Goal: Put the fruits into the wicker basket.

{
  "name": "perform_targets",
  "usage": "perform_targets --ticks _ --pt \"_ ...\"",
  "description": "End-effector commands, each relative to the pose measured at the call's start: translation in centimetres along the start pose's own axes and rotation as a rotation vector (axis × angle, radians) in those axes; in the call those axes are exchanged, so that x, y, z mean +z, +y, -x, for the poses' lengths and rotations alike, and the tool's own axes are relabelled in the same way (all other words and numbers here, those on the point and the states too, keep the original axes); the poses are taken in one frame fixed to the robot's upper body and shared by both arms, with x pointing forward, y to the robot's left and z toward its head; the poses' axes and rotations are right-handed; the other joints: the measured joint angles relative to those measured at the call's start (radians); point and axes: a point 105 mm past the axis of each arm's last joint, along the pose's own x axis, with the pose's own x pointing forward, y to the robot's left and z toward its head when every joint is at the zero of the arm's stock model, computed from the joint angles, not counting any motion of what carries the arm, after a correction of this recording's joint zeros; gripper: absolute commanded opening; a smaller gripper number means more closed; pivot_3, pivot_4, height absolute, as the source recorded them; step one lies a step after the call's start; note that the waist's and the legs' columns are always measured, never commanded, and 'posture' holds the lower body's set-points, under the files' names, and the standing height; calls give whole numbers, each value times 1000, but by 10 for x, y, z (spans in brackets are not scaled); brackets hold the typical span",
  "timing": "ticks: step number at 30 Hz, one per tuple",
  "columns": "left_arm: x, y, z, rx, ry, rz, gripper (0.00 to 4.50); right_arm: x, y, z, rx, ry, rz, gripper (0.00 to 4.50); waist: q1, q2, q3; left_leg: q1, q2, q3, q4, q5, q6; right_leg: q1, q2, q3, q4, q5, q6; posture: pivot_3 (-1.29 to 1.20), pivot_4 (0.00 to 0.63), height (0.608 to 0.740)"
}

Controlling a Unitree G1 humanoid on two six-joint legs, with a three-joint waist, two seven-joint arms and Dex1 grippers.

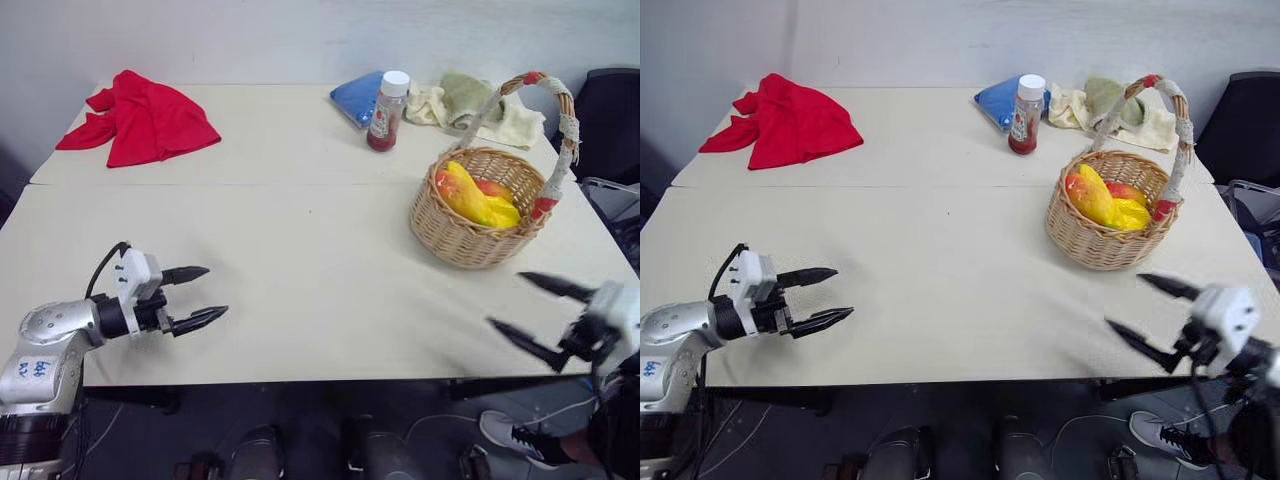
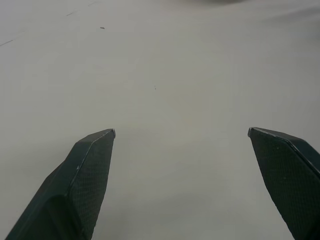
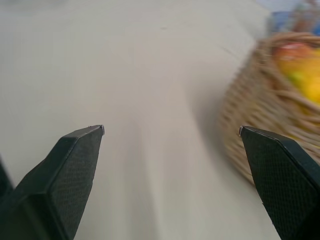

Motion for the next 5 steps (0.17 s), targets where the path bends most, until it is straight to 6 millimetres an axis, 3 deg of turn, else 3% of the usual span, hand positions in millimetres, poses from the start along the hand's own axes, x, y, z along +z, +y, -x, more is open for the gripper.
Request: perform_targets --ticks 1,5 --pt "6 0 4 58 -4 -87 4500 8 14 -35 86 -100 18 4454 3 0 0 0 0 0 0 0 0 0 0 0 0 0 0 0 150 740" --pt "13 4 2 105 -43 -140 4500 10 26 -83 195 -181 33 4454 3 0 0 0 0 0 0 0 -1 -1 0 0 1 0 -1 0 150 740"
